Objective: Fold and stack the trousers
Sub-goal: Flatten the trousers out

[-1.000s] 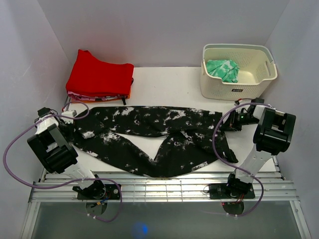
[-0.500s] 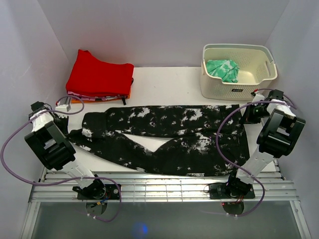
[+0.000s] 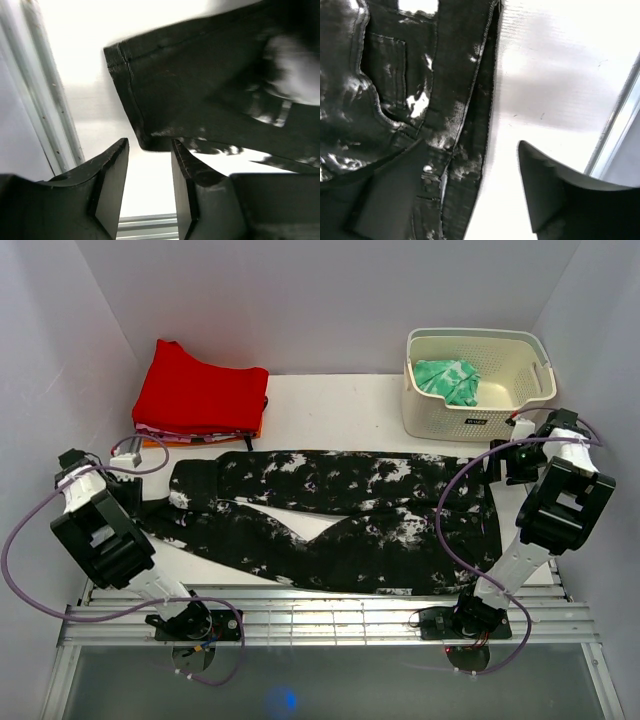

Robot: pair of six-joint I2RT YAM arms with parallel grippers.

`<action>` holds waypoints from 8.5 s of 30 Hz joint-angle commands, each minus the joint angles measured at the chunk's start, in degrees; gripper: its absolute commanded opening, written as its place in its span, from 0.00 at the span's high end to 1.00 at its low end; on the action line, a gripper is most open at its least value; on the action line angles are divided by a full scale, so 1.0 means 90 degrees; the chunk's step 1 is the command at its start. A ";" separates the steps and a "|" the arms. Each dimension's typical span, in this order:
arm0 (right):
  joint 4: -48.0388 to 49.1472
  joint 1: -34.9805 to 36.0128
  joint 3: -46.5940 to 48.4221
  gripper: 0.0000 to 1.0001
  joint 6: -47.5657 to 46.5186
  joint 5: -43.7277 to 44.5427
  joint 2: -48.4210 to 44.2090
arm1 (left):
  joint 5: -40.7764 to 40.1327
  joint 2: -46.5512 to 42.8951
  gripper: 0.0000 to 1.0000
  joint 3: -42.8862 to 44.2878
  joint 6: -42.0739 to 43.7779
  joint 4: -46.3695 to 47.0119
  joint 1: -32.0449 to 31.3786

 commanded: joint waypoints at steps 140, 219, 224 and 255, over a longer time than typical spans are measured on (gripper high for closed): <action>-0.0358 0.1216 0.0745 0.46 -0.1839 -0.0275 0.0442 | 0.1839 0.1602 0.52 0.2428 -0.0982 0.0719 -0.1589; -0.2085 -0.0667 -0.0388 0.38 -0.1770 0.0946 -0.0789 | 0.0823 -0.0135 0.41 -0.0160 0.0307 -0.0355 0.0823; -0.1930 -0.1186 -0.0848 0.39 -0.1966 0.0664 -0.0437 | 0.0823 0.0021 0.40 -0.0150 0.0170 -0.0286 0.0803; -0.2554 -0.1420 -0.0321 0.92 -0.2142 0.0409 -0.0583 | -0.0289 0.0665 0.74 -0.0667 -0.0133 0.0817 0.0647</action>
